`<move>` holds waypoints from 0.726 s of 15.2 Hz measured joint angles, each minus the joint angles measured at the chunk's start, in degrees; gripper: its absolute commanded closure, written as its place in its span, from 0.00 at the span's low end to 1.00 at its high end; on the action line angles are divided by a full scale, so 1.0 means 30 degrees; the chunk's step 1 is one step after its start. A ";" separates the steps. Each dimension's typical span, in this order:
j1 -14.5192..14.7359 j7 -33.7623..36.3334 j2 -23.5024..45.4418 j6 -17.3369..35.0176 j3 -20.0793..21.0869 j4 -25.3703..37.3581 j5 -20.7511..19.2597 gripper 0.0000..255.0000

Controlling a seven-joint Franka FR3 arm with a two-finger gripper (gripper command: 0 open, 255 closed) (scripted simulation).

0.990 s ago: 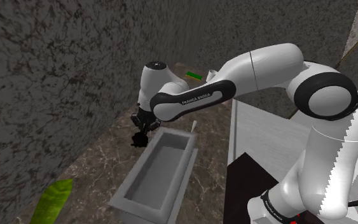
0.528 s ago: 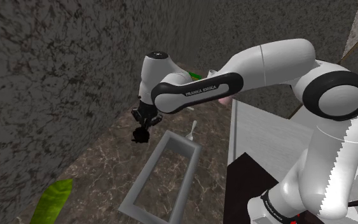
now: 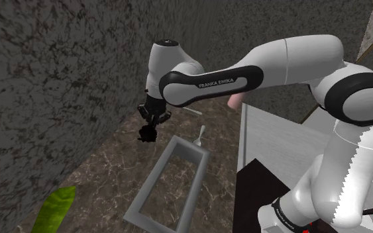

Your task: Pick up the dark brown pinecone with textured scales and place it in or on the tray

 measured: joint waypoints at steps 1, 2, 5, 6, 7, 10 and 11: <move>0.0008 -0.0005 -0.0103 -0.0241 0.0020 0.0139 0.0034 1.00; 0.0010 -0.0029 -0.0131 -0.0472 0.0028 0.0346 0.0053 1.00; -0.0022 -0.0122 -0.0420 -0.1102 0.0056 0.0698 0.0153 1.00; -0.0020 -0.0134 -0.0527 -0.1361 0.0072 0.0848 0.0187 1.00; -0.0027 -0.0156 -0.0665 -0.1579 0.0087 0.0933 0.0228 1.00; -0.0055 -0.0255 -0.0829 -0.2222 0.0097 0.1421 0.0294 1.00; -0.0026 -0.0172 -0.1141 -0.2183 0.0144 0.1075 0.0354 1.00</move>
